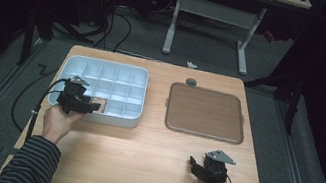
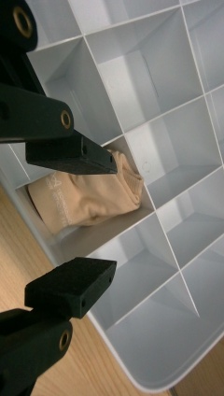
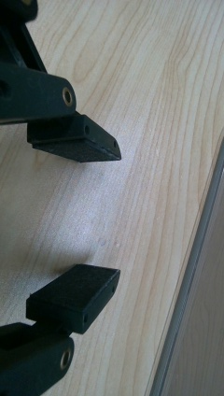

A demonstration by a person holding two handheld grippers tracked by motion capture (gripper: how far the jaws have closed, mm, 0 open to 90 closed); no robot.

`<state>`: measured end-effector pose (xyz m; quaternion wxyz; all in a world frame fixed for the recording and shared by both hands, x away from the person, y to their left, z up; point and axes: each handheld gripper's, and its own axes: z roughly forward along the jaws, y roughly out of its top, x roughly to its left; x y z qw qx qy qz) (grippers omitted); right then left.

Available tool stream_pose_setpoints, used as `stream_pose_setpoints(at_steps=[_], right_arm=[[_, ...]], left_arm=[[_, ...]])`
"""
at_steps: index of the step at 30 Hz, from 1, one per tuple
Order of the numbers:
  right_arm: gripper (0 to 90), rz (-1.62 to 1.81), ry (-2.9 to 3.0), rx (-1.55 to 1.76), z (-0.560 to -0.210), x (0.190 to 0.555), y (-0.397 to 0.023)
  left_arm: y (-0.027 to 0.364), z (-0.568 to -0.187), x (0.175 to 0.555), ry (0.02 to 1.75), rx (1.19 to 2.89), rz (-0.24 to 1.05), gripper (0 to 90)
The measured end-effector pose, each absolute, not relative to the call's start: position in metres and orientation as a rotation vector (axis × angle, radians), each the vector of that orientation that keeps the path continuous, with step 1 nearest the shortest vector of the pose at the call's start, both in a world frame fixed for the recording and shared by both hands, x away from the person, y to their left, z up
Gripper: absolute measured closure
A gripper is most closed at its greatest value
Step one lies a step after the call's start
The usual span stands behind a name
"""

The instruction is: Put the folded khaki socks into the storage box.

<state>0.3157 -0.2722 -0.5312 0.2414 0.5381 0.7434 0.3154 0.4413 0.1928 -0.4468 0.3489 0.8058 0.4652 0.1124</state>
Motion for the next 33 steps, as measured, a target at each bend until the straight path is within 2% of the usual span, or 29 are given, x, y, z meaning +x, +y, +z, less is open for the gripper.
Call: stream_pose_setpoints(at_steps=[33], right_arm=[[37.3,0.863,2.033,1.472,-0.531,0.316,-0.272]], left_arm=[[0.19,-0.446,0.397,1.093,2.036,0.275,46.4]])
